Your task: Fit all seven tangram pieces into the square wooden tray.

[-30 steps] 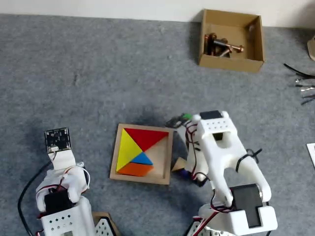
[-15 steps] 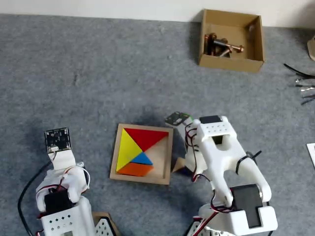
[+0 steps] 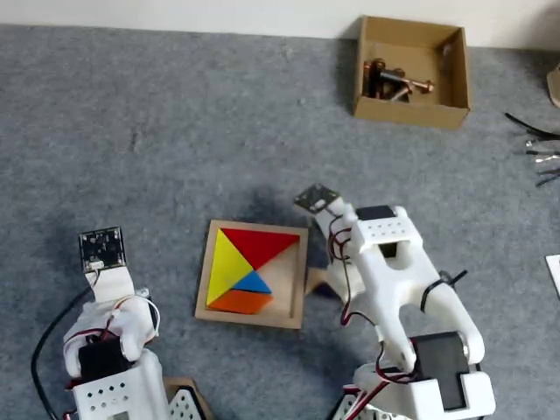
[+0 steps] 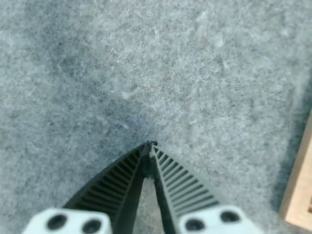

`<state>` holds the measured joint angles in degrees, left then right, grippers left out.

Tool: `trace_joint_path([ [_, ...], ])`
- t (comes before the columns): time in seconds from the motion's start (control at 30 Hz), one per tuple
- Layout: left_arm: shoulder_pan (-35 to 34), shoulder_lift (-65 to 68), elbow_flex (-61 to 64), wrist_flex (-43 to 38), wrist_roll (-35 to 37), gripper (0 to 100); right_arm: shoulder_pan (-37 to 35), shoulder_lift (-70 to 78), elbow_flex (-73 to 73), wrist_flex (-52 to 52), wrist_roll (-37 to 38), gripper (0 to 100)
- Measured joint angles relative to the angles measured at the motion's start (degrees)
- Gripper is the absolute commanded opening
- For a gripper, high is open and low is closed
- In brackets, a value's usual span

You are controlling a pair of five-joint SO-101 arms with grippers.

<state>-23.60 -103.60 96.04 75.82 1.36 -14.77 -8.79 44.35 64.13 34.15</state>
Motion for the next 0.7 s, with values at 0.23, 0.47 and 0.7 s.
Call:
trace_joint_path([
  [0.23, 0.00, 0.00, 0.00, 0.00, 0.00, 1, 1.23, 0.00, 0.00, -1.14, -0.09, 1.0],
  [0.47, 0.00, 0.00, 0.00, 0.00, 0.00, 1, 7.91, 0.00, -0.53, -4.66, -0.18, 1.0],
  [0.7, 0.00, 0.00, 0.00, 0.00, 0.00, 1, 10.37, 0.00, -0.53, -6.07, -0.18, 1.0],
])
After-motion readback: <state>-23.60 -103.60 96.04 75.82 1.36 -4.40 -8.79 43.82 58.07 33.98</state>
